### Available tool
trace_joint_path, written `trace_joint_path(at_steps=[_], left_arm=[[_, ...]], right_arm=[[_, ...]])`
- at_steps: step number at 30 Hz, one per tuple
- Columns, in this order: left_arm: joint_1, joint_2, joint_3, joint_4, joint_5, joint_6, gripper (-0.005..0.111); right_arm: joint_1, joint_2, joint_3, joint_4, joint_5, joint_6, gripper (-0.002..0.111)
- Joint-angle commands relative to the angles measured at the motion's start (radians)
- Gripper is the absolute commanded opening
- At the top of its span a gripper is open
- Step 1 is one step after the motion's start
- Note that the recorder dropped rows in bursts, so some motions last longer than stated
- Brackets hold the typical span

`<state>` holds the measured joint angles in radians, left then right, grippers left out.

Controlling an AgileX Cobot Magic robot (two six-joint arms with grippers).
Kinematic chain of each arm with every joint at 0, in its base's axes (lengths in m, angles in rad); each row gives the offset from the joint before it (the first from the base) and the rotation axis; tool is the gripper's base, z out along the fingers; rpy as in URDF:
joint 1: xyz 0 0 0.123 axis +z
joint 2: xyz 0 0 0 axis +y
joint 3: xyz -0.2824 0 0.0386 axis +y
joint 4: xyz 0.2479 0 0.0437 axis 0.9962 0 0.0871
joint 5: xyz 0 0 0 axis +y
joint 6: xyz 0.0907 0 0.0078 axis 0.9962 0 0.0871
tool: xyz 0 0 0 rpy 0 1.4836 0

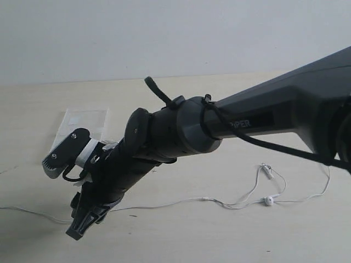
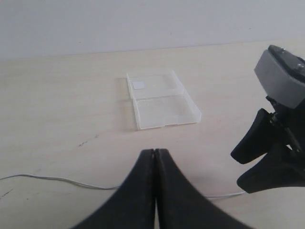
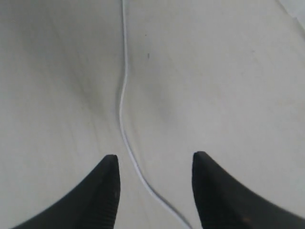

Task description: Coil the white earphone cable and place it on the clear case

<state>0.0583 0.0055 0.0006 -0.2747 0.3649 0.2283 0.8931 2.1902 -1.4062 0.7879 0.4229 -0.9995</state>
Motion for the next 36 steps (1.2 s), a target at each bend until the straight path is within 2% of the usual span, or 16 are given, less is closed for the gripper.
trace_joint_path(at_steps=[1, 10, 15, 18, 36], left_arm=[[0.001, -0.006, -0.001, -0.007, -0.005, 0.005, 0.0], [0.001, -0.006, -0.001, -0.007, -0.005, 0.005, 0.0], [0.001, -0.006, -0.001, -0.007, -0.005, 0.005, 0.0], [0.001, -0.006, -0.001, -0.007, -0.005, 0.005, 0.0], [0.001, -0.006, -0.001, -0.007, -0.005, 0.005, 0.0]], right_arm=[[0.002, 0.007, -0.03, -0.048, 0.068, 0.034, 0.047], [0.035, 0.02, -0.089, -0.107, 0.073, 0.117, 0.047], [0.06, 0.06, -0.149, -0.294, 0.088, 0.31, 0.047], [0.06, 0.081, -0.176, -0.378, 0.121, 0.361, 0.047], [0.06, 0.121, -0.186, -0.4, 0.122, 0.372, 0.047]])
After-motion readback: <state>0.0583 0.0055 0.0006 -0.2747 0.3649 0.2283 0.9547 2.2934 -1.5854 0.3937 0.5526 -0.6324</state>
